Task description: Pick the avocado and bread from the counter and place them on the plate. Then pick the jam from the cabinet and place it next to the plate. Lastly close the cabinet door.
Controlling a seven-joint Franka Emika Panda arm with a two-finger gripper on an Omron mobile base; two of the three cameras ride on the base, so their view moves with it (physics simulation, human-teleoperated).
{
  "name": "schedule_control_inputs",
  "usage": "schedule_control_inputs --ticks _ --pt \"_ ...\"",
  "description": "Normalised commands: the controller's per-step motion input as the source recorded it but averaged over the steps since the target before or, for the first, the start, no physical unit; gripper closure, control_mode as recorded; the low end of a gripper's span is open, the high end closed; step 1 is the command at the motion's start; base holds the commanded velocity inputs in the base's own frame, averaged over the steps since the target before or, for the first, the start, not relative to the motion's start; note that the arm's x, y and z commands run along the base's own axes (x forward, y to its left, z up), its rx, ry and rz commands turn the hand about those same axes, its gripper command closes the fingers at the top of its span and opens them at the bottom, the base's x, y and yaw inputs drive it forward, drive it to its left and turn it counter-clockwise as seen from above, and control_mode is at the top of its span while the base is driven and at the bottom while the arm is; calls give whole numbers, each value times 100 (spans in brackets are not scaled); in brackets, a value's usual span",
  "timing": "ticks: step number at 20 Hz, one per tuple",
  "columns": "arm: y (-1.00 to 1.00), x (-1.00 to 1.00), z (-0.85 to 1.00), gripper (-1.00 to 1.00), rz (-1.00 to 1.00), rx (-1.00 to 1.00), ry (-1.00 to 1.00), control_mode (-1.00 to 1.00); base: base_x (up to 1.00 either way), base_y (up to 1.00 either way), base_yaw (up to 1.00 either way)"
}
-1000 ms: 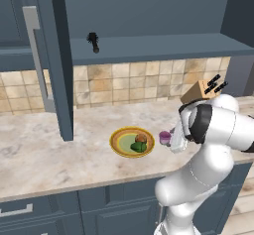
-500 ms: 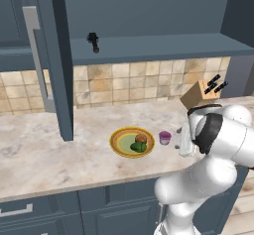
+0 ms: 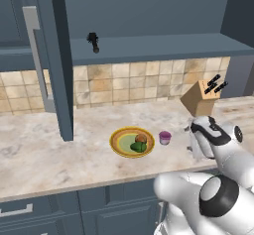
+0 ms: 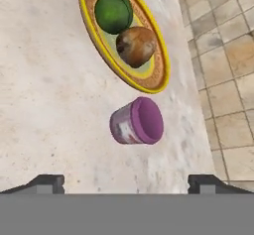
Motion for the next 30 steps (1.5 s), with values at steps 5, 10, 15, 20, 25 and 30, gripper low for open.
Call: schedule_control_inputs --ticks 5,10,15,20,25,30 --pt "0 -38 84 -100 16 -33 -11 -100 0 0 0" --pt "0 -42 45 -100 20 -38 -4 -100 0 0 0" --pt "1 -60 41 -100 21 -43 -5 -100 0 0 0" --pt "17 -58 39 -100 21 -37 -2 -100 0 0 0" --pt "46 -50 19 -100 24 -32 0 -100 0 0 0" --pt "55 -56 6 -100 30 -26 -8 -100 0 0 0"
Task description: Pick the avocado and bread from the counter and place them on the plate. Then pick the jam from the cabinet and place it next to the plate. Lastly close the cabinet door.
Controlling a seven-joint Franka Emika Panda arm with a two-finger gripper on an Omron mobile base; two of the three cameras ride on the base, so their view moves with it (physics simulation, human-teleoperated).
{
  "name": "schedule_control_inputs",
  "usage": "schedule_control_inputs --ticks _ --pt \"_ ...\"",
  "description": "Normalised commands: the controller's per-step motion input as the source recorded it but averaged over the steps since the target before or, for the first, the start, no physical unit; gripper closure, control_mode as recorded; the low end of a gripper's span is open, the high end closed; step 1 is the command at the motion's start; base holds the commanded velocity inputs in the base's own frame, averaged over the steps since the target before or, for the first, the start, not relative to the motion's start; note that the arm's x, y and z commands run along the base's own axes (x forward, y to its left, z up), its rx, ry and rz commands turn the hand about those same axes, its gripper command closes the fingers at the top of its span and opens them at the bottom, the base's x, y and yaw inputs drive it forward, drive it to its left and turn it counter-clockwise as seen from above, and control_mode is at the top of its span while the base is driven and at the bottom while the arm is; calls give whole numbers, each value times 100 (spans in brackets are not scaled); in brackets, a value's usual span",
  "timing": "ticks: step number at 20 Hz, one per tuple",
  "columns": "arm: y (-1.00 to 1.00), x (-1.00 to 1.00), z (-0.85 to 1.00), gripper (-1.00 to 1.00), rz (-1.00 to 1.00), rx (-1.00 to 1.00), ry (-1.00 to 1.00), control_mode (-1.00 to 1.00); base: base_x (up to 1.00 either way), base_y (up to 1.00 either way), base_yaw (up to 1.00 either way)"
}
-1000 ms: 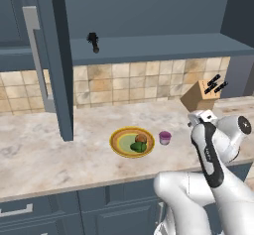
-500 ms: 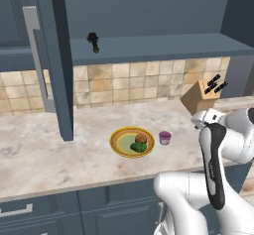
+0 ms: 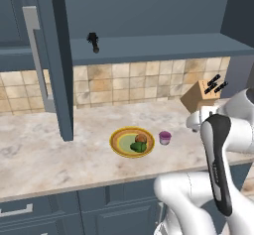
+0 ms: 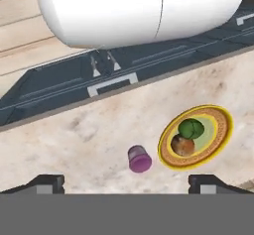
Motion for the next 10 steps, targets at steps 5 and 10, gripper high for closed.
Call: schedule_control_inputs --ticks 5,10 --pt "51 -67 22 -100 28 -29 -17 -100 0 0 0" --pt "45 -72 34 -100 25 -29 -27 -100 0 0 0"
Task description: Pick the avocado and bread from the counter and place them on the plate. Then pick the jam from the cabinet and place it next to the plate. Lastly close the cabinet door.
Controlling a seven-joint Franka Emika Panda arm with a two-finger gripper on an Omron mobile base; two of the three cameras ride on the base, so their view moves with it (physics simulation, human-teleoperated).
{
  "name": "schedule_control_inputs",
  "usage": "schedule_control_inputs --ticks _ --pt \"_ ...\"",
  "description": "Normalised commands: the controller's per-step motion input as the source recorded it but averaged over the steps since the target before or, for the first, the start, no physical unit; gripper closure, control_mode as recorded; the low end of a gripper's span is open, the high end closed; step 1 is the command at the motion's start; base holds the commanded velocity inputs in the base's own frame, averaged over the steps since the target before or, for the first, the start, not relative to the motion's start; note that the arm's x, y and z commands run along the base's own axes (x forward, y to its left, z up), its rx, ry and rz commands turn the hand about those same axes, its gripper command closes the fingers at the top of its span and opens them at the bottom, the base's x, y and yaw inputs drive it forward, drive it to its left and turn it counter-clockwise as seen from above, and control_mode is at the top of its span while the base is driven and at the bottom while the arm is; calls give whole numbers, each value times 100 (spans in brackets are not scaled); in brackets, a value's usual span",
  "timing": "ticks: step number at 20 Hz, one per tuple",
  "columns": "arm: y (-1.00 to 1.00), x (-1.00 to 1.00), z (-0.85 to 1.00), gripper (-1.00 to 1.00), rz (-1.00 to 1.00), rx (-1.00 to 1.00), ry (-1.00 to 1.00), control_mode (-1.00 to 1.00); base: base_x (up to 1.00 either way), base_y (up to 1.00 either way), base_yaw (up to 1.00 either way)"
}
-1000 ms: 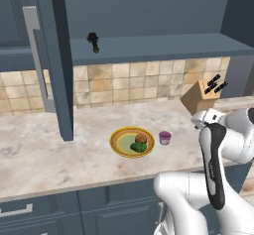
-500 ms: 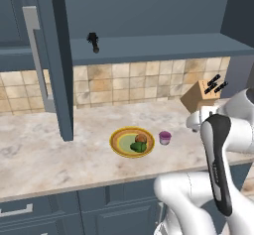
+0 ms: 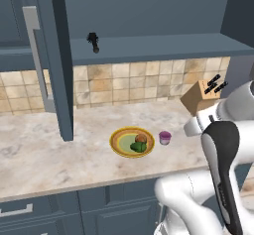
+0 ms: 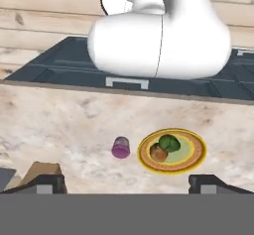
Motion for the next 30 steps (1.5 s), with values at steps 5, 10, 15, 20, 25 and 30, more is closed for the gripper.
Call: schedule_control_inputs --ticks 5,10,15,20,25,30 --pt "34 -64 29 -100 25 -25 -27 -100 0 0 0" --pt "24 -43 21 -100 23 -14 -13 -100 0 0 0" --pt "28 -49 35 -100 17 -16 -5 -100 0 0 0" --pt "31 -48 29 -100 8 -19 -5 -100 0 0 0" --pt "19 -37 33 -100 1 -18 -7 -100 0 0 0" --pt "18 -30 33 -100 0 -15 -8 -100 0 0 0"
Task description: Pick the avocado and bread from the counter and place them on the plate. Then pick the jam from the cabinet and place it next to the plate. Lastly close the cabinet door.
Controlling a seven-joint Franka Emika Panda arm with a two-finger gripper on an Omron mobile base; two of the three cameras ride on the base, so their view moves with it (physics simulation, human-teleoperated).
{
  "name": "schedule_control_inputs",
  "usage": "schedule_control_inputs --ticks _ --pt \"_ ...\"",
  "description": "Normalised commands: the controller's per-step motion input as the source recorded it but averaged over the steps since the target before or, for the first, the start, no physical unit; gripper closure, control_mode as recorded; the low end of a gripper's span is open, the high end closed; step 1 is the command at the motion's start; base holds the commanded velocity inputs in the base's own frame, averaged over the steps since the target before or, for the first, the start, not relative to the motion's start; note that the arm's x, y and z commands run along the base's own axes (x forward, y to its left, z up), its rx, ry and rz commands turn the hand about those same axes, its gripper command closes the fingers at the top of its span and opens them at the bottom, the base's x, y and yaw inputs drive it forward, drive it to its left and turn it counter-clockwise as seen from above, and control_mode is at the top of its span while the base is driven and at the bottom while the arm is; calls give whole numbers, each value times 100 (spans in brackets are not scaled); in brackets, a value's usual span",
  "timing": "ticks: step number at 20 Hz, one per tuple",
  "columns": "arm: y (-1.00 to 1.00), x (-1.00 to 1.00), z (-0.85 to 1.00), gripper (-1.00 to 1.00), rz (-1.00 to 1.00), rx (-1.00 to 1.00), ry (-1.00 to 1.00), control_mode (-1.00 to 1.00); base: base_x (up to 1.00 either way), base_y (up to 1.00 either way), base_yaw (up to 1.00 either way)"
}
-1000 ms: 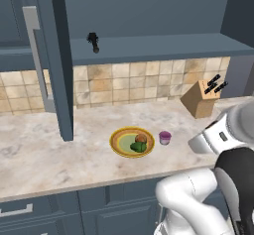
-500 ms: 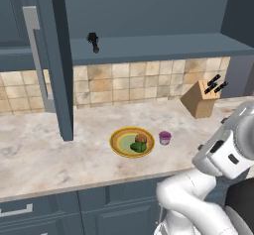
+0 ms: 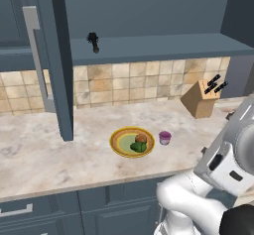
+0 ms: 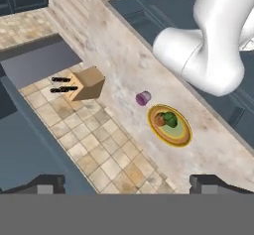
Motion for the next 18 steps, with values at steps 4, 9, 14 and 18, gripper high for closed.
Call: schedule_control_inputs --ticks 4,9,14,18 --pt "24 -23 24 -100 0 -11 -9 -100 0 0 0" --pt "30 -15 17 -100 0 -10 -9 -100 0 0 0" --pt "34 -15 12 -100 0 -11 -11 -100 0 0 0" --pt "33 -14 11 -100 0 -13 -13 -100 0 0 0"
